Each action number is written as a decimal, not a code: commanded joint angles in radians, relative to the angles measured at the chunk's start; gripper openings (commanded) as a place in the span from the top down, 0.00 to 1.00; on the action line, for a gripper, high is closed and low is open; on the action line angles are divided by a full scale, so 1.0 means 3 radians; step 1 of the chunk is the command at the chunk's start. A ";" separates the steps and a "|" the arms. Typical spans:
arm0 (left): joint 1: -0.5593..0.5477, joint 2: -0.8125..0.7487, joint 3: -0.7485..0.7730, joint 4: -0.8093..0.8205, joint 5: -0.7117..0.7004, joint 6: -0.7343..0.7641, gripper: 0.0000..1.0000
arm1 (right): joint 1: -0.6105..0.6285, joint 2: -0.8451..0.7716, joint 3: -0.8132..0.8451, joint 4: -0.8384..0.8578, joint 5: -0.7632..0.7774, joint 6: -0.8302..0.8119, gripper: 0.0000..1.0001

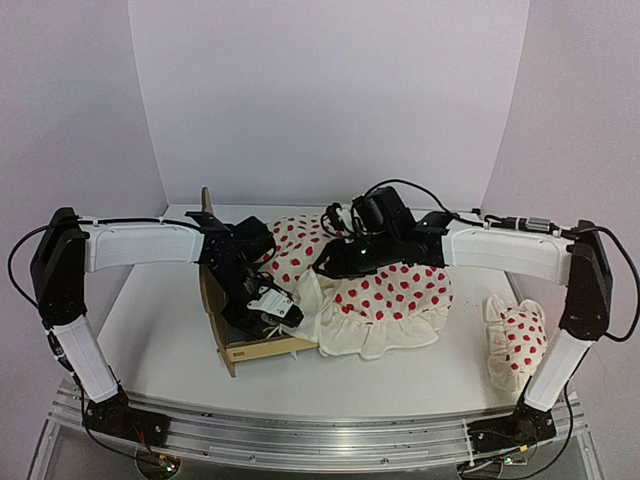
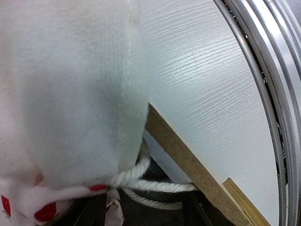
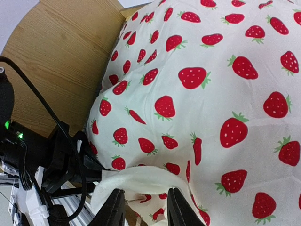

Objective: Set up the pet bed

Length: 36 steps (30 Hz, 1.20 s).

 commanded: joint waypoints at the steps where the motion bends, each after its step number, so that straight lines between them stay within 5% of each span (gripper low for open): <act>1: 0.0019 -0.0166 0.0162 -0.0475 0.0269 0.0085 0.43 | -0.0007 -0.0214 -0.0086 -0.0013 -0.0059 -0.0039 0.70; 8: 0.0062 -0.0146 0.0335 -0.0703 0.0437 -0.0132 0.41 | 0.0148 -0.0417 -0.0245 -0.0147 -0.0031 -0.0200 0.70; 21: 0.0072 -0.0221 0.0477 -0.0744 0.0630 -0.0613 0.38 | 0.0751 -0.1372 -0.1288 0.0323 0.0893 -0.0651 0.65; 25: -0.0027 -0.0309 0.0439 -0.0749 0.0703 -0.0822 0.40 | 0.1122 -0.1488 -0.1779 0.0922 0.1297 -0.0954 0.65; 28: -0.0083 -0.0341 0.0365 -0.0613 0.0635 -0.1014 0.40 | 0.1381 -0.1302 -0.2351 0.1908 0.1456 -0.1163 0.65; 32: -0.0085 -0.0349 0.0331 -0.0526 0.0591 -0.1180 0.40 | 0.1637 -0.0645 -0.2741 0.3464 0.1558 -0.1485 0.66; 36: -0.0083 -0.0374 0.0331 -0.0380 0.0513 -0.1368 0.39 | 0.1670 0.0136 -0.2547 0.4189 0.1685 -0.1397 0.67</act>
